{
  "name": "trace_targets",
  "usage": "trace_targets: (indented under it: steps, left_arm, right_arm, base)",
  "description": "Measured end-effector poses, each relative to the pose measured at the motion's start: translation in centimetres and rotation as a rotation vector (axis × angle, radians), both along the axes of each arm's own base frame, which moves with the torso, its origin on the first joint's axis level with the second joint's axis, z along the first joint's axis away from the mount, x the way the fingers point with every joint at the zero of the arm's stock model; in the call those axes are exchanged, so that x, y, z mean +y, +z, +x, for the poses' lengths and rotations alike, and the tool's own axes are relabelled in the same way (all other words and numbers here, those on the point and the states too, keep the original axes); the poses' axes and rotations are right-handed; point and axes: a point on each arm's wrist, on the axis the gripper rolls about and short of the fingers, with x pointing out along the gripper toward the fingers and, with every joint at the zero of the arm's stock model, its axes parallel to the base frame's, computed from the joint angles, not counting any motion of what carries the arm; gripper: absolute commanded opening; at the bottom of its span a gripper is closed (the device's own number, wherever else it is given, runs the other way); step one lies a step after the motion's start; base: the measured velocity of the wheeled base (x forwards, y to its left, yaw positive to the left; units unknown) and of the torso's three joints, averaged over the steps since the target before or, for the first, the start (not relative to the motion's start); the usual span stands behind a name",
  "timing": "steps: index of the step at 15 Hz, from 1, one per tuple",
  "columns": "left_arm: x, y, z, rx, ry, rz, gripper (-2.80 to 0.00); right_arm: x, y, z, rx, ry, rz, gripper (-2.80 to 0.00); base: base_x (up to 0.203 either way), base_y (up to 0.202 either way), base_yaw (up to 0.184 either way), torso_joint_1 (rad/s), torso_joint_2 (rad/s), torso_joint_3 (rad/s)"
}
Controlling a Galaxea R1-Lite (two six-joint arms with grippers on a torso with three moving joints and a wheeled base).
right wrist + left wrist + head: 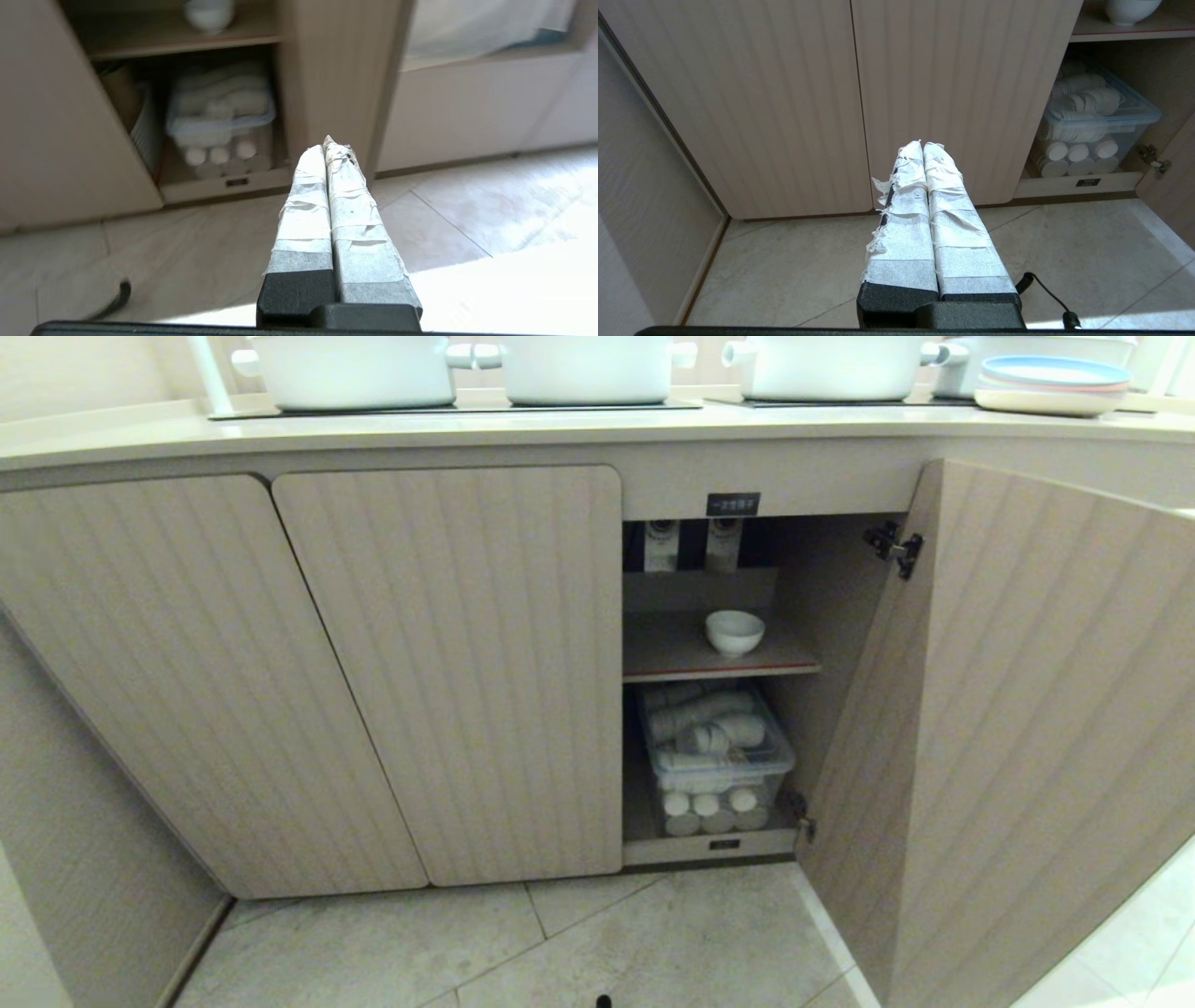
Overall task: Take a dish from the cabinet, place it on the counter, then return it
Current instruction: Close the cabinet door
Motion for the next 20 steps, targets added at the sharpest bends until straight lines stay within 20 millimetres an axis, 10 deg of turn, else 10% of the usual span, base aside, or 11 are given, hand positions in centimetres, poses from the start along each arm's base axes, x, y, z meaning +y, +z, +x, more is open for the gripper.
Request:
trace_targets:
  steps: [12, 20]
  left_arm:
    - [0.0, 0.0, 0.0, 0.000, 0.000, 0.000, -2.80]
    - [0.0, 0.0, 0.0, 0.000, 0.000, 0.000, -2.80]
  right_arm:
    - [-1.9, 12.4, 5.7, 0.001, -0.542, 0.030, -2.80]
    - [-4.9, 16.4, 7.9, -0.027, -0.614, 0.016, -2.80]
  base:
    - [0.000, 0.000, 0.000, 0.000, 0.00, 0.000]
    - [0.000, 0.000, 0.000, 0.000, 0.00, 0.000]
